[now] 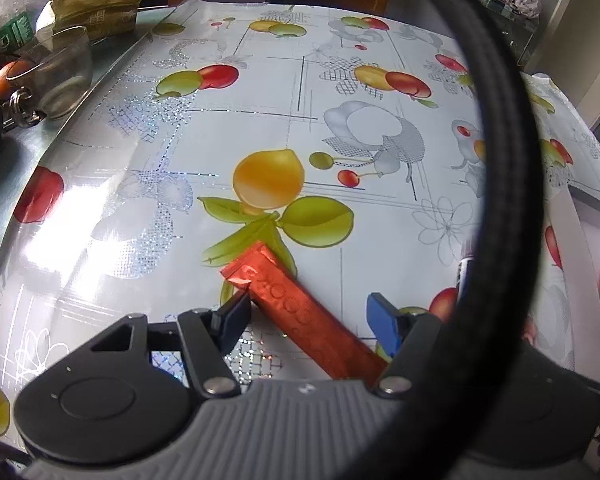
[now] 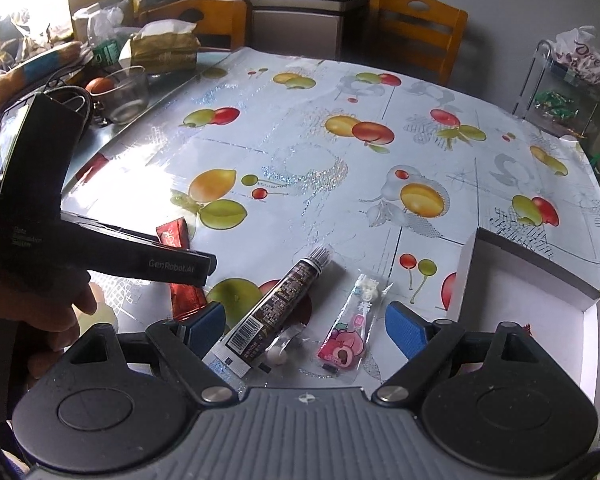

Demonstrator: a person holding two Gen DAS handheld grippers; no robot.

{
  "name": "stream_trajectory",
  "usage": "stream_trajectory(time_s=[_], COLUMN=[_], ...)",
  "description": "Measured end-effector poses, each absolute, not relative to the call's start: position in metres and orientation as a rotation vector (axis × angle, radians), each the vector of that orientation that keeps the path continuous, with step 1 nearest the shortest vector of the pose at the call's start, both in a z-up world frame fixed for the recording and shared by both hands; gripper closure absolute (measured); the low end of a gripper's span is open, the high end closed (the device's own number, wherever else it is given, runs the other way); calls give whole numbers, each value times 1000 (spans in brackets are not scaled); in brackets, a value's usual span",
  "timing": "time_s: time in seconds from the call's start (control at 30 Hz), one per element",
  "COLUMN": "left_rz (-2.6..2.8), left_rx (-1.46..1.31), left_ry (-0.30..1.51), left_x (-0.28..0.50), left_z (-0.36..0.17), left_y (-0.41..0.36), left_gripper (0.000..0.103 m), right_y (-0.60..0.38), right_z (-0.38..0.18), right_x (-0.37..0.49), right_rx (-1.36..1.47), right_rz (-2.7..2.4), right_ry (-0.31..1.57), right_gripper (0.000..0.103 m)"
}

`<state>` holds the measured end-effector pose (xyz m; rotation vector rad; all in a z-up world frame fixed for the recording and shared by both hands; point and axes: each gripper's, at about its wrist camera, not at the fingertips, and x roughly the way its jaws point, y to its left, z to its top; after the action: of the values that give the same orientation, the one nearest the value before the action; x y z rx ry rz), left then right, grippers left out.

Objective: Organize snacks
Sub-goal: 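Move both tools back toward the red bar and tubes on the table, then grasp the red wrapped bar with the left tool while the right tool grasps the brown tube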

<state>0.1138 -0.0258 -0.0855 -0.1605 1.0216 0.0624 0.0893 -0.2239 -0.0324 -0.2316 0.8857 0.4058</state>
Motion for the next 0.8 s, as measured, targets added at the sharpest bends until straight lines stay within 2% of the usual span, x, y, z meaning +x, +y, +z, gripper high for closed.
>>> stream_trajectory(time_s=[0.53,0.7,0.8], left_rz=[-35,-41,-53], left_rx=[-112,-98,-100], left_ry=[1010,1006,1006], left_x=[100,96,95], left_z=[-86,-86,-86], left_y=[-12,-5,-3], left_gripper=[41,43,45], right_y=[-201,-195,-192], right_z=[-57,-67,-72], right_x=[123,129,133], right_rx=[-176,-173,-175], right_rz=[408,399,397], right_ry=[949,964,976], right_gripper=[17,27,29])
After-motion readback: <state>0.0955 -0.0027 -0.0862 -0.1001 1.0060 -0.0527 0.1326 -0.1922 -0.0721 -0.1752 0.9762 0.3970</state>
